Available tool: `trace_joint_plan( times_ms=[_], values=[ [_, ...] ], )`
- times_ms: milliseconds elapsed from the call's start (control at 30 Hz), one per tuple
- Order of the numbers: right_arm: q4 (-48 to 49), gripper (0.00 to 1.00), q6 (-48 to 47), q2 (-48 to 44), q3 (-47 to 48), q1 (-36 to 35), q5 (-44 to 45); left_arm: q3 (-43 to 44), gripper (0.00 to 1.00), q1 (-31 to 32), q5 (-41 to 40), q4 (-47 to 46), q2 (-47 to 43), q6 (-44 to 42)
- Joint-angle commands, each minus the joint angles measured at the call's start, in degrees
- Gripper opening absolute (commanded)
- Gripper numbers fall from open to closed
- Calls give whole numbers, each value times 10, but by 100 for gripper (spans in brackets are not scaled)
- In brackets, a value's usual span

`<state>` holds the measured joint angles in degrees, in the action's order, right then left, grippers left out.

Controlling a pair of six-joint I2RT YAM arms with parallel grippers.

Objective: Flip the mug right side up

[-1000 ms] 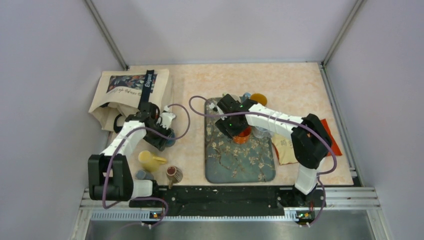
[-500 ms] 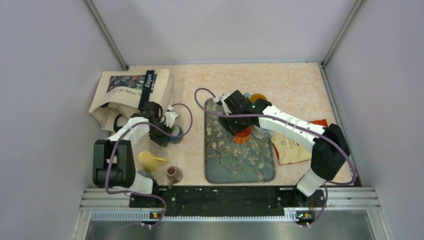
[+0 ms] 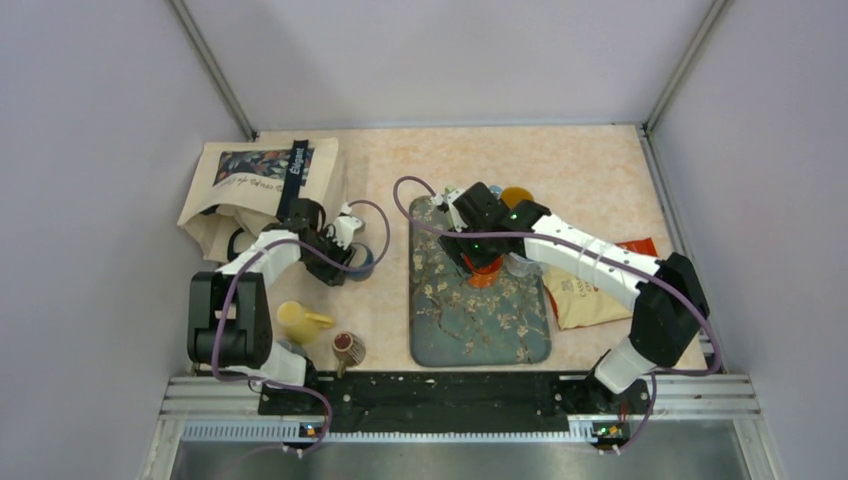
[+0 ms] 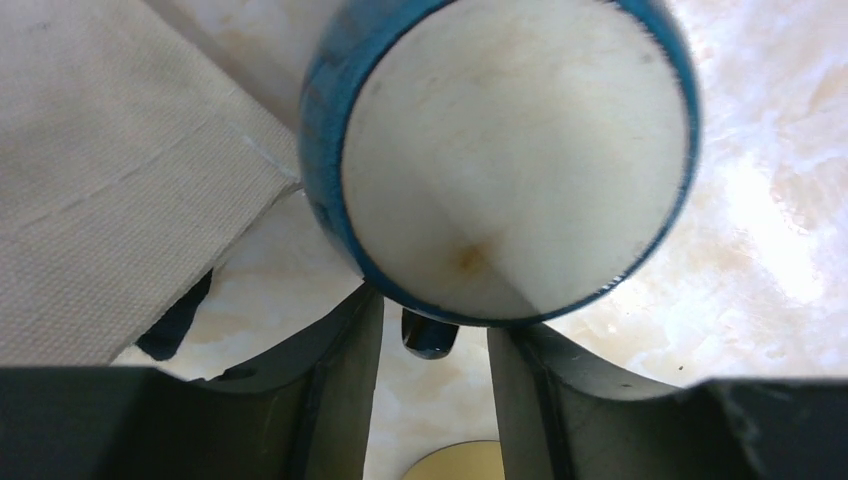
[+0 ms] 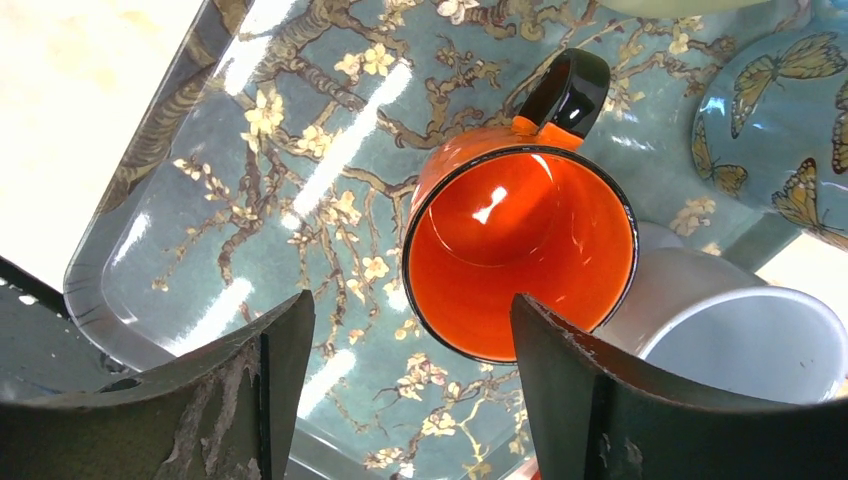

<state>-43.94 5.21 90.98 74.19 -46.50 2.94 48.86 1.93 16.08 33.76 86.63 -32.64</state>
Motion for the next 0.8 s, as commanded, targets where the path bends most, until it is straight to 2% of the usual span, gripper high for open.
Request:
trace_joint_plan(
  times_ms=[0, 200, 567, 633, 733, 767],
  values=[
    [17, 72, 0, -42, -4, -7, -3, 1, 48, 0, 76, -14, -41, -68],
    [20, 72, -3, -53, -4, -6, -9, 6, 41, 0, 97, -11, -40, -77],
    [21, 72, -5, -61, -8, -6, -10, 5, 38, 1, 74, -28, 6, -68],
    [21, 72, -5, -62, -7, -6, -12, 8, 29, 1, 79, -32, 13, -63],
    [23, 72, -3, -64, -10, -6, -15, 11, 1, 2, 83, -31, 12, -55],
    [24, 72, -3, -66, -11, -7, -14, 12, 0, 2, 85, -29, 10, -50]
  ],
)
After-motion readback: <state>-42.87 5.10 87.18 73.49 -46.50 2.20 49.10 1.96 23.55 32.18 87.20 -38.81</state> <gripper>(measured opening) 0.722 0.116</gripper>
